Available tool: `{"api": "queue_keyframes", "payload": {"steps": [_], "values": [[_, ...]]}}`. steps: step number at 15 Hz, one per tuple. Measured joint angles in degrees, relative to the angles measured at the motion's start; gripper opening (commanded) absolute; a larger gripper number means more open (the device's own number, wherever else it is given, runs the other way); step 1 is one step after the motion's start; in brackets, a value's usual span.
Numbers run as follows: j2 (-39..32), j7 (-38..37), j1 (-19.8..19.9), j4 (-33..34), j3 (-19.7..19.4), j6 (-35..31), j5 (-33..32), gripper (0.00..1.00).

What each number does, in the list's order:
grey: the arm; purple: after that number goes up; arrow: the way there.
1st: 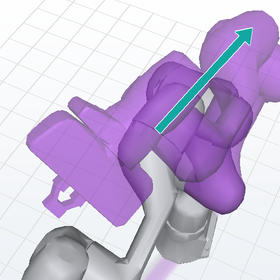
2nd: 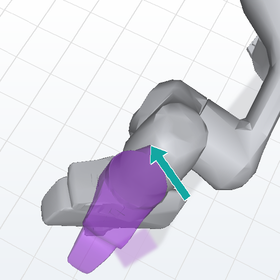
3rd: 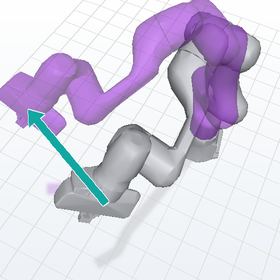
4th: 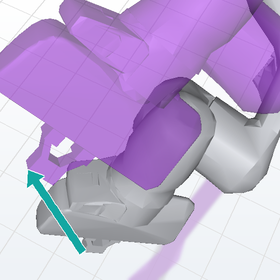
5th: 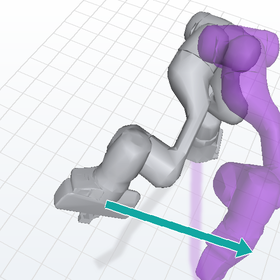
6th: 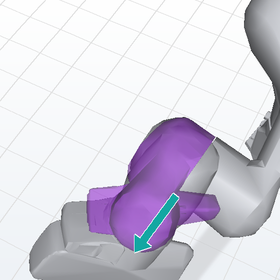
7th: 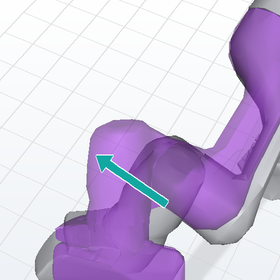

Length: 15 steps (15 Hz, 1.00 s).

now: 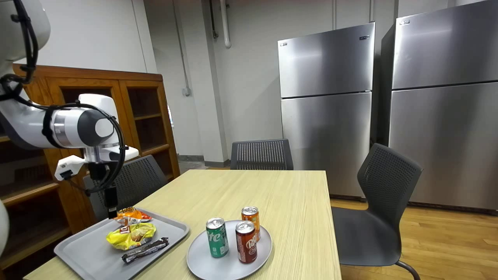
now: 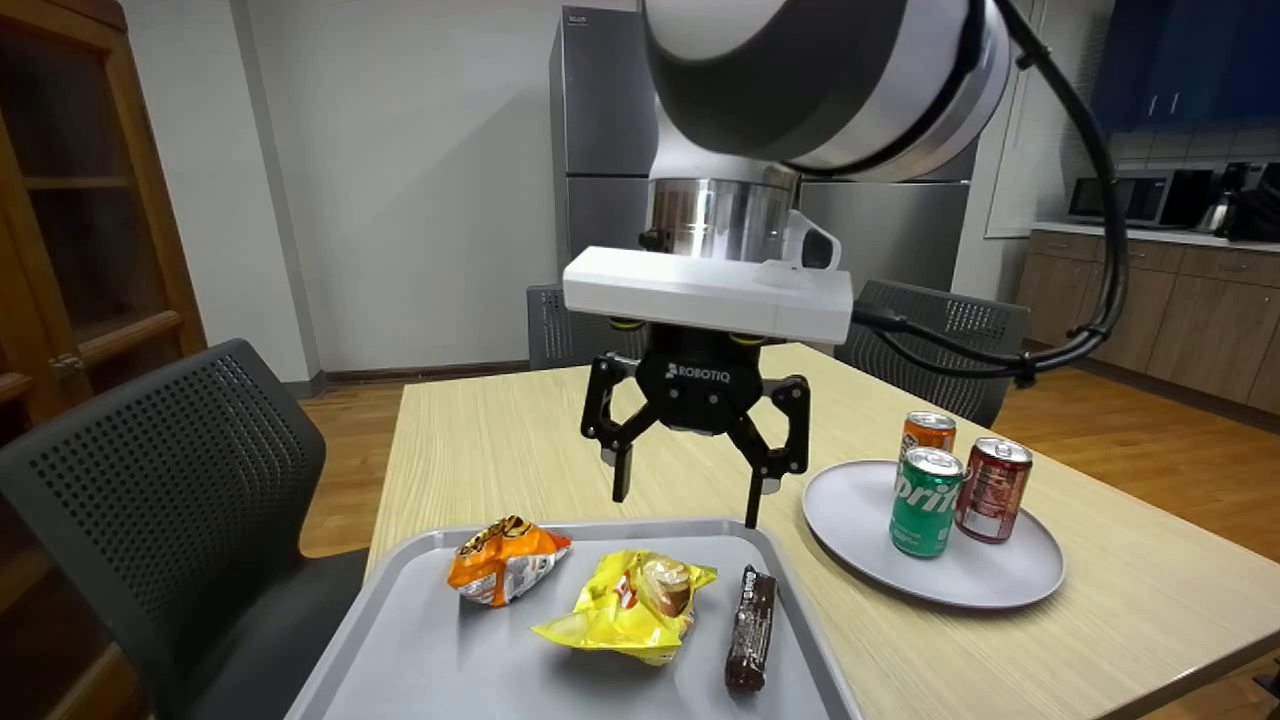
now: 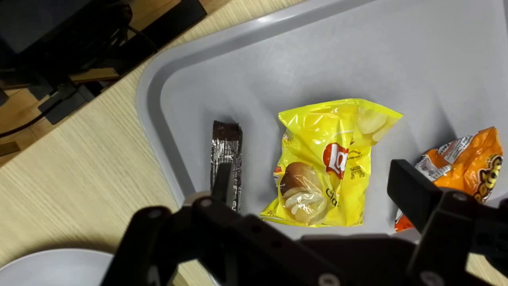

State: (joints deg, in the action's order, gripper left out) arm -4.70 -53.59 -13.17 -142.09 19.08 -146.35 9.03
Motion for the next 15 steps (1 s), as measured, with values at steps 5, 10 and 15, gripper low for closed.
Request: {"api": "queue_keyframes", "payload": {"steps": [5, 10, 15], "values": [[-7.3, -2.4, -2.5, 5.0, -3.1, -1.1, -0.8, 1.0], [-14.1, -4.0, -5.3, 10.0, -6.3, -1.2, -0.8, 1.0], [-19.4, -5.5, -7.9, 14.1, -8.6, -1.2, -0.8, 1.0]]}}
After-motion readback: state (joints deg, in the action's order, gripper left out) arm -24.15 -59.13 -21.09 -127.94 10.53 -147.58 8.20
